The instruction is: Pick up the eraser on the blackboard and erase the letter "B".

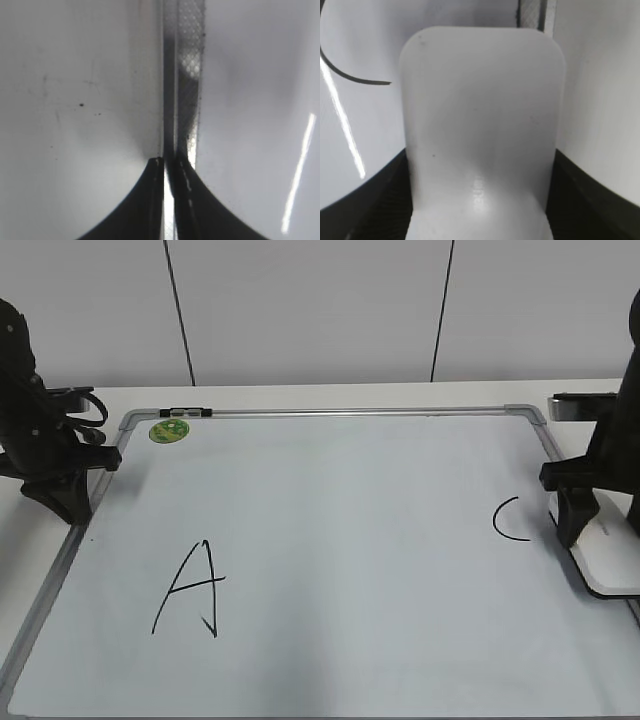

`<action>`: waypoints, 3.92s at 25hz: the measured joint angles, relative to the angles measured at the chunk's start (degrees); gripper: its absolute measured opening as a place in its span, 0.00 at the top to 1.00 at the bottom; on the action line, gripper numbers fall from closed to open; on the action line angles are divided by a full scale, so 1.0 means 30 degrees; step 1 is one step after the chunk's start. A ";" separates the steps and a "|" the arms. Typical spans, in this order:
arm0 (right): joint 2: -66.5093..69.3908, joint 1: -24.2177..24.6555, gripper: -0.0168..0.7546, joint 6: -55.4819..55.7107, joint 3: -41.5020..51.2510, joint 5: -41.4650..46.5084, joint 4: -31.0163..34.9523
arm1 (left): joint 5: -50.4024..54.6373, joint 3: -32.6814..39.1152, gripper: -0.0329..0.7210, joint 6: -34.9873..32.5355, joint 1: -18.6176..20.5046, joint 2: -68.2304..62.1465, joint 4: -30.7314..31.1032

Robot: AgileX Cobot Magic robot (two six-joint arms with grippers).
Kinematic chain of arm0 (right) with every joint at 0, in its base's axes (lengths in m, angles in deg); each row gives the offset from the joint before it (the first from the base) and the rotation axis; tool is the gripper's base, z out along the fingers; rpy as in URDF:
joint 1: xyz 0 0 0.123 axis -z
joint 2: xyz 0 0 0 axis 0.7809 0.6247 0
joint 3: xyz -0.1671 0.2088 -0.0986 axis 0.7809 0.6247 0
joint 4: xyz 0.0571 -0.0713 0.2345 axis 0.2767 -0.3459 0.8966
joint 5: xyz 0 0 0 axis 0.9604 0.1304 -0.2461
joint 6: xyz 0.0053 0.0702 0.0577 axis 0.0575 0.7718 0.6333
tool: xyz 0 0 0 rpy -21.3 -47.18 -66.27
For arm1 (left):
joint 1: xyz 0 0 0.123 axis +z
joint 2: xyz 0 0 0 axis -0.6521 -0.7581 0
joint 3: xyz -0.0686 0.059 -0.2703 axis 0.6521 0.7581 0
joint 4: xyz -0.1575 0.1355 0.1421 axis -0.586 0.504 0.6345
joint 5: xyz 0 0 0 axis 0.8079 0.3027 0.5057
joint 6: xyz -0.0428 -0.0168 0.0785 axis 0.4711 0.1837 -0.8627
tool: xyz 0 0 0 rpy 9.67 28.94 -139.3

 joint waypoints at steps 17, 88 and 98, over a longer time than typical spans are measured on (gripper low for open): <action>0.0967 0.0033 0.30 -0.0351 -0.0021 -0.0499 0.0273 | 0.0000 0.0000 0.91 0.0000 0.0000 0.0000 0.0000; -1.1757 -0.2980 0.21 0.1588 0.5863 -0.3714 -0.0158 | -0.0248 0.7111 0.30 0.0239 0.0000 1.4393 0.1148; -1.5602 -0.3105 0.21 0.1713 1.0037 -0.3748 0.0011 | -0.1400 1.4048 0.31 0.0239 0.0000 2.2558 0.2233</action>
